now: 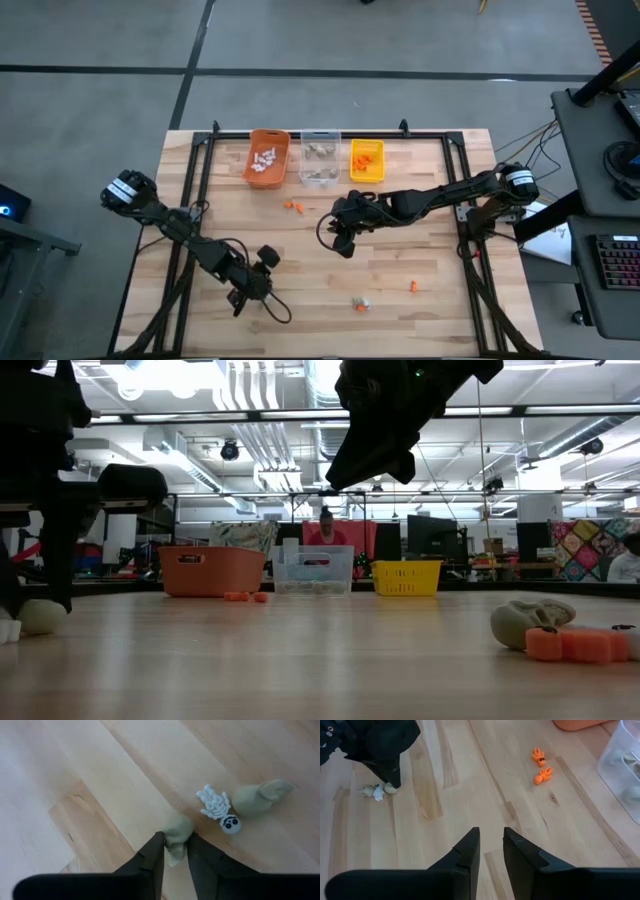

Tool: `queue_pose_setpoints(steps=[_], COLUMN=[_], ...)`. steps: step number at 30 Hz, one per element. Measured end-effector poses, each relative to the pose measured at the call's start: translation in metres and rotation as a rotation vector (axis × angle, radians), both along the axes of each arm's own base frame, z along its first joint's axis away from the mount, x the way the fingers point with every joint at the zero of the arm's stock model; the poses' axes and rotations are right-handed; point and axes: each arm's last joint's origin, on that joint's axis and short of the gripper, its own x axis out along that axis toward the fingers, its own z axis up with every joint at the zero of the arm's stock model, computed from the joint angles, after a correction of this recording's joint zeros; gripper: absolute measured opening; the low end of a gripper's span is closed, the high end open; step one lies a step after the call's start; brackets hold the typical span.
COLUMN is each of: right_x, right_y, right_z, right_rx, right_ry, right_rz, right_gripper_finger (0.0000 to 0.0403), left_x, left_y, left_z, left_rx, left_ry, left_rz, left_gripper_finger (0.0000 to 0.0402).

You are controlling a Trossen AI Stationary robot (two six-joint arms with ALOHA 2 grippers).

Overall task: Sort Halloween decoration
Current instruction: Put the gray skull toy into the transparent bin

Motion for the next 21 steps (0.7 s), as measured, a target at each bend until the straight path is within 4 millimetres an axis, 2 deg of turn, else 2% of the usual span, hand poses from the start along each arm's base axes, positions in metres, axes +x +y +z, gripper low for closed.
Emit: queue_pose_setpoints(steps=[11, 21], right_x=[0.0, 0.0], right_y=[0.0, 0.0], right_z=[0.0, 0.0], right_rx=[-0.02, -0.05], right_ry=[0.001, 0.003], right_rz=[0.019, 0.047], right_gripper_finger=[0.0068, 0.0068], left_x=[-0.0001, -0.0003], left_y=[0.0004, 0.0023], left_z=[0.0013, 0.0066], left_rx=[-0.047, -0.084], left_ry=[0.009, -0.019], left_rz=[0.093, 0.236], left_gripper_finger=[0.0006, 0.0001])
